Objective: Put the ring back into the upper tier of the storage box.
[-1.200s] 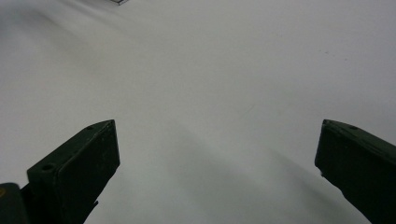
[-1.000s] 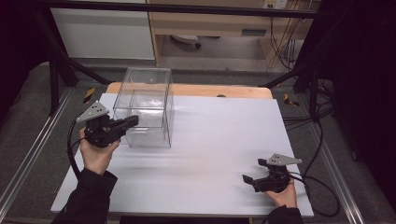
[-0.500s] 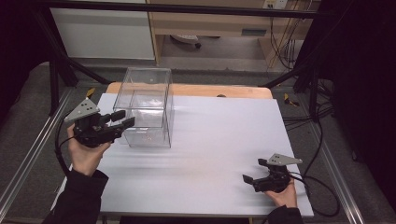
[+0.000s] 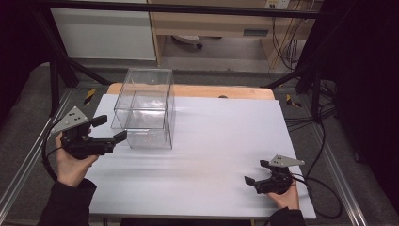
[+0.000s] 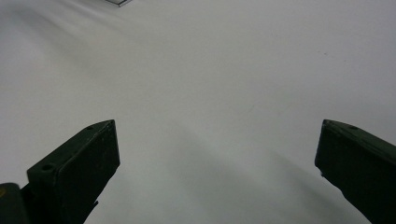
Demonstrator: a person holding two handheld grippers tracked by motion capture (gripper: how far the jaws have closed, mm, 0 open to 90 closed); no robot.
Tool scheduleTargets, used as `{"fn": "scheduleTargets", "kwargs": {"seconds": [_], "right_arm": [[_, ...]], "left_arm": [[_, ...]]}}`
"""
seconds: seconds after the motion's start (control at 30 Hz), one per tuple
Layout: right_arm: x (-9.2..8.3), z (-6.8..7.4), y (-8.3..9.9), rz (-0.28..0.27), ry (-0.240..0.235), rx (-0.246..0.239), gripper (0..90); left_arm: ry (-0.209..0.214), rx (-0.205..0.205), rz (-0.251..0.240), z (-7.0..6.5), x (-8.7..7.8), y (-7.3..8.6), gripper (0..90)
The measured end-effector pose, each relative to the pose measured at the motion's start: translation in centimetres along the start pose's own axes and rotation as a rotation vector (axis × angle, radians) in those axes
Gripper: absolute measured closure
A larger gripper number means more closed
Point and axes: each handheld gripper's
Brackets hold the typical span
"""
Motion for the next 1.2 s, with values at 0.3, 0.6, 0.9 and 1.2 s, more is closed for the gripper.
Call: {"fn": "scheduleTargets", "kwargs": {"seconds": [0.3, 0.6, 0.9, 1.2], "right_arm": [[0.0, 0.0, 0.0, 0.0, 0.0, 0.001, 0.4], [0.0, 0.0, 0.0, -0.001, 0.002, 0.002, 0.4], [0.0, 0.0, 0.0, -0.001, 0.004, 0.002, 0.3], [0.0, 0.0, 0.0, 0.003, 0.002, 0.005, 0.3]], "left_arm": [[0.002, -0.01, 0.034, 0.7, -0.2, 2.6, 4.0], [0.016, -0.016, 0.094, 1.0, 1.0, 6.6, 4.2], [0.023, -0.004, 0.162, 0.7, 2.3, 10.4, 5.0], [0.034, 0.003, 0.219, 0.6, 3.4, 13.4, 6.1]]}}
Point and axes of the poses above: each handheld gripper's, and its own axes: x roughly forward along the jaws, y roughly out of its underside, z roughly to its left, and after that the axes turned 4 degrees about -y, right-handed
